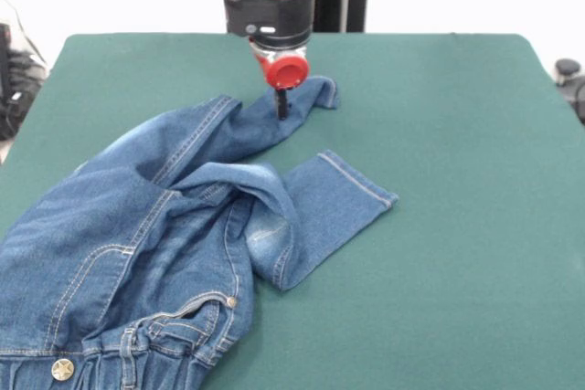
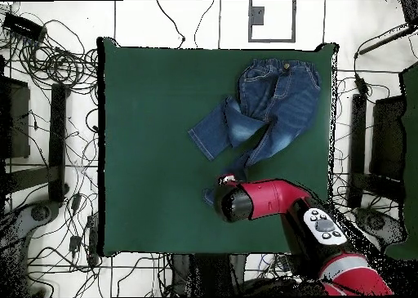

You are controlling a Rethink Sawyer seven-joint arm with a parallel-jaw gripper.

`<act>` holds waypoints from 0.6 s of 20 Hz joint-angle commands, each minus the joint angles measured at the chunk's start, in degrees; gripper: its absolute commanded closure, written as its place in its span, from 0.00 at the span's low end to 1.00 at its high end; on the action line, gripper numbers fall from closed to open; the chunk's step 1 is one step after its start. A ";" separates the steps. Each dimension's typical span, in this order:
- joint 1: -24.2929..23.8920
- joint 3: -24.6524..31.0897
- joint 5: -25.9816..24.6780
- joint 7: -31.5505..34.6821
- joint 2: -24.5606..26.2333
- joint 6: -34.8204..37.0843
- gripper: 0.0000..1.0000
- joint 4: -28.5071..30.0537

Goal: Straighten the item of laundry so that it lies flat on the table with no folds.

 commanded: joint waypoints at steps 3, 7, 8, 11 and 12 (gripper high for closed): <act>1.60 7.28 -0.21 8.63 3.57 -0.80 1.00 0.41; 3.02 4.83 0.07 9.87 2.25 1.32 1.00 0.98; 3.13 4.60 0.10 9.70 1.66 2.10 1.00 1.44; 4.29 2.70 0.79 11.54 0.09 3.48 1.00 3.16; 4.87 2.27 1.31 12.07 -0.77 4.33 1.00 3.80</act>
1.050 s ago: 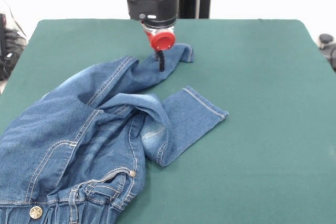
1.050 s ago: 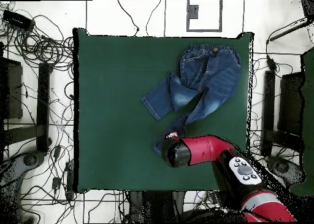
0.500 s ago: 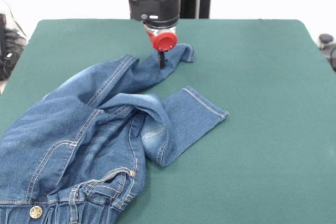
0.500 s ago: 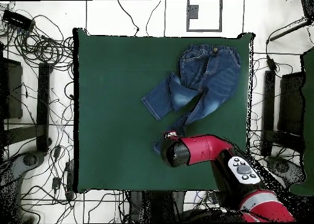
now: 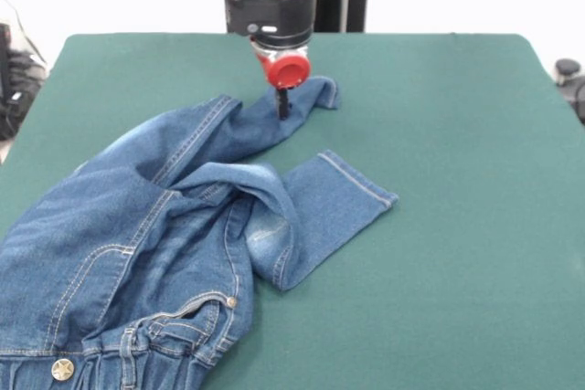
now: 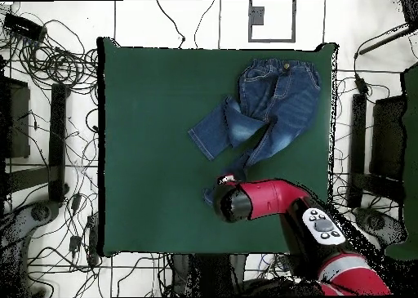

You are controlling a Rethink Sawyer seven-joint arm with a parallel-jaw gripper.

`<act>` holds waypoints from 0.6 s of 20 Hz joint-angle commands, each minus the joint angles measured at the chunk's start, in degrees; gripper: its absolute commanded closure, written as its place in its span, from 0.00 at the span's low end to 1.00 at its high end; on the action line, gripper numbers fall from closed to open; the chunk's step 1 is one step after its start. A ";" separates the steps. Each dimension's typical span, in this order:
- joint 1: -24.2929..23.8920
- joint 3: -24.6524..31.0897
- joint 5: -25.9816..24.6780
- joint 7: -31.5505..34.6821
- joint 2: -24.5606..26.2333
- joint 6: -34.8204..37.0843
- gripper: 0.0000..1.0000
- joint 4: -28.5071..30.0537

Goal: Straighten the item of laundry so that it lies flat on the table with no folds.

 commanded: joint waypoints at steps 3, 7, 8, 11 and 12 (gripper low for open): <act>5.47 0.38 2.16 13.16 -2.71 6.69 1.00 5.22; 7.45 -2.10 2.39 12.79 -4.28 10.44 1.00 5.22; 7.85 -2.62 2.06 12.47 -4.32 11.00 1.00 5.11; 7.60 -2.53 2.28 11.49 -5.14 12.16 1.00 5.59; 8.01 -2.89 2.00 11.40 -5.40 12.62 1.00 5.53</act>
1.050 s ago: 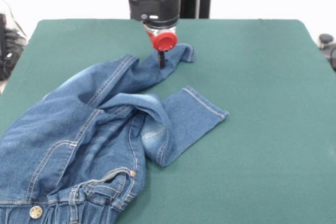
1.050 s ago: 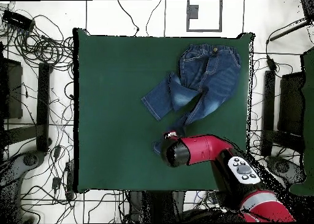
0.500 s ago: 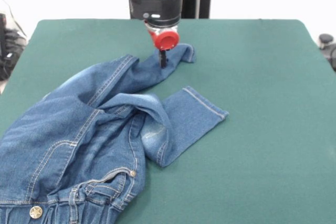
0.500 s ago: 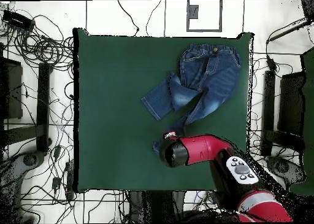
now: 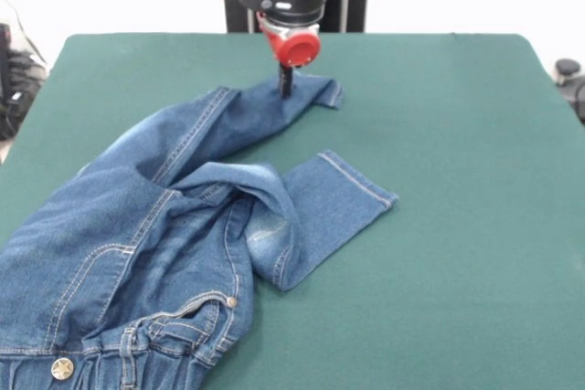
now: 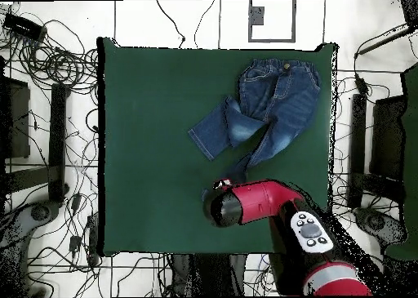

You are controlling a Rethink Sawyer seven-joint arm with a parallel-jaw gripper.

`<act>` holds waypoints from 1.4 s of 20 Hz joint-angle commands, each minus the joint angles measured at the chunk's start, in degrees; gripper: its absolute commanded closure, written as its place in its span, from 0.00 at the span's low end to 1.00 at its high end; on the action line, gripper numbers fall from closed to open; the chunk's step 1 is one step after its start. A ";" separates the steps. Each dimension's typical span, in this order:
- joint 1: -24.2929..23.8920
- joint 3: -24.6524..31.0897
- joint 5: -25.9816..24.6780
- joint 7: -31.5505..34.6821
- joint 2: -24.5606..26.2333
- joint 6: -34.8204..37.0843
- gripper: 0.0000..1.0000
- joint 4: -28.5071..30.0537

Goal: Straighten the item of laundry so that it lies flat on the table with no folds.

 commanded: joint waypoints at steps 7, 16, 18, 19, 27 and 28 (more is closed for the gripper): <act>3.52 -1.73 -0.35 9.25 -1.40 10.55 1.00 2.39; 5.41 -3.24 -1.11 8.48 -2.11 14.02 1.00 1.66; 5.82 -3.70 -1.07 8.16 -2.80 15.31 1.00 1.86; 6.20 -4.05 -1.03 8.09 -3.36 16.17 1.00 2.02; 7.95 -5.42 -0.38 7.37 -6.27 21.66 1.00 2.43; 8.00 -5.26 -0.07 7.55 -6.49 21.86 1.00 2.60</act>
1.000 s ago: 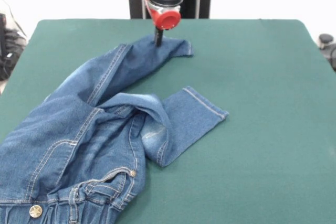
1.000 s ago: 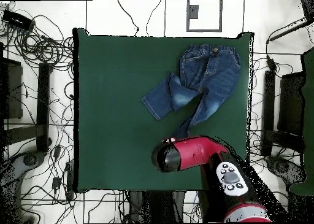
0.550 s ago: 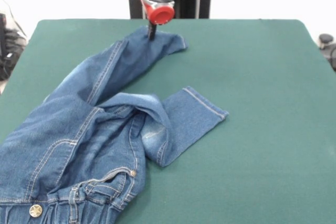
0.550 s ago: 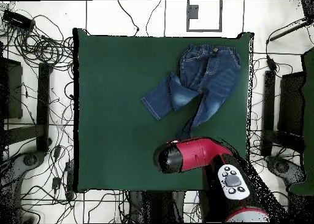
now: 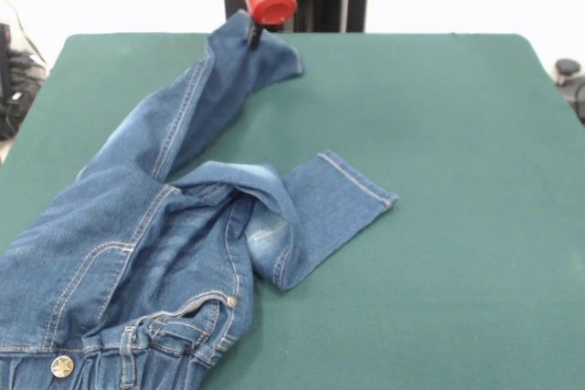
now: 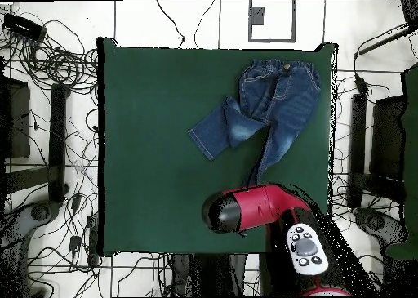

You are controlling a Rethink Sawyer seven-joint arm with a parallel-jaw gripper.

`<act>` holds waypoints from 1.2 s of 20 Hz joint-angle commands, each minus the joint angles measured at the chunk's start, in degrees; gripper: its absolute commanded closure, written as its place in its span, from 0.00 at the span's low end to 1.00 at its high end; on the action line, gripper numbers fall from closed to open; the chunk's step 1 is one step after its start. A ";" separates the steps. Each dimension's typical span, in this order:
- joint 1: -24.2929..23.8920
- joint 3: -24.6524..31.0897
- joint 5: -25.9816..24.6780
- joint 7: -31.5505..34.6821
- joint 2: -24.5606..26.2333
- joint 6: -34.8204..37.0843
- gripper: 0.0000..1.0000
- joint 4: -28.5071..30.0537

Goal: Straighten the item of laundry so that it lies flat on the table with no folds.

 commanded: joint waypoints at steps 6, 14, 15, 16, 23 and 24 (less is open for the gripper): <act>3.31 1.96 -0.23 5.42 -1.96 12.31 1.00 2.92; 3.26 1.26 -1.98 7.25 -0.39 12.55 1.00 1.03; 3.28 1.13 -2.31 7.43 -0.03 12.39 1.00 0.66; 3.32 1.02 -2.78 7.50 0.45 12.09 1.00 0.17; 3.63 -0.10 -5.58 10.83 4.32 8.73 1.00 -3.22; 4.69 -0.76 -6.36 11.65 4.61 9.38 1.00 -3.75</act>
